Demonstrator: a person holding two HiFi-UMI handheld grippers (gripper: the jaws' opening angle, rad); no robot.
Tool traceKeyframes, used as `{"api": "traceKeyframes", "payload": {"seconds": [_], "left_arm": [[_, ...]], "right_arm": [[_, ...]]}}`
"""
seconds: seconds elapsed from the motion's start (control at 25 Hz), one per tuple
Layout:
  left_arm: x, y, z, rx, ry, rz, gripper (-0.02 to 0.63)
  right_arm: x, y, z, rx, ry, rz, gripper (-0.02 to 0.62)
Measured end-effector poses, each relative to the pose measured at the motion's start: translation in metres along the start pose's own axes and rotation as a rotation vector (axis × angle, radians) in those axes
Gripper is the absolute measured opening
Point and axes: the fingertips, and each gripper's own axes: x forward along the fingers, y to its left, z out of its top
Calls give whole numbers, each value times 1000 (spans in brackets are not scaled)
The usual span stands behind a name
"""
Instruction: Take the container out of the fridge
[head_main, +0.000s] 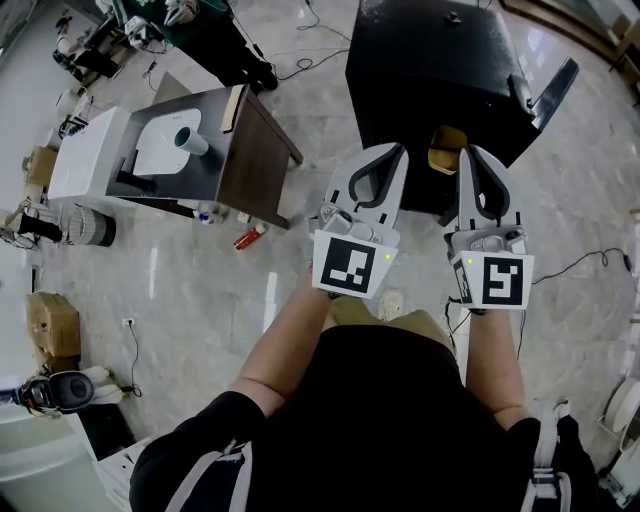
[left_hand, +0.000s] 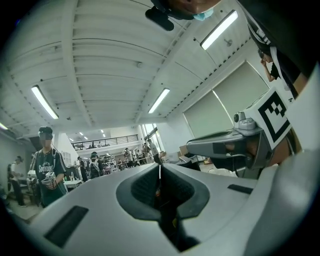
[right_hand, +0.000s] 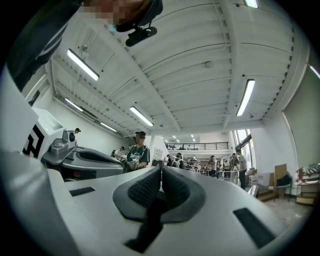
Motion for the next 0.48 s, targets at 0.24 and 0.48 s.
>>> {"api": "traceKeyframes", "payload": {"seconds": [0.24, 0.48], "left_arm": [[6, -4, -4, -22, -13, -23, 25], [12, 1, -30, -32, 11, -64, 25]], "right_arm": [[-6, -3, -6, -16, 30, -11, 37], [0, 4, -27, -8, 90, -10, 38]]}}
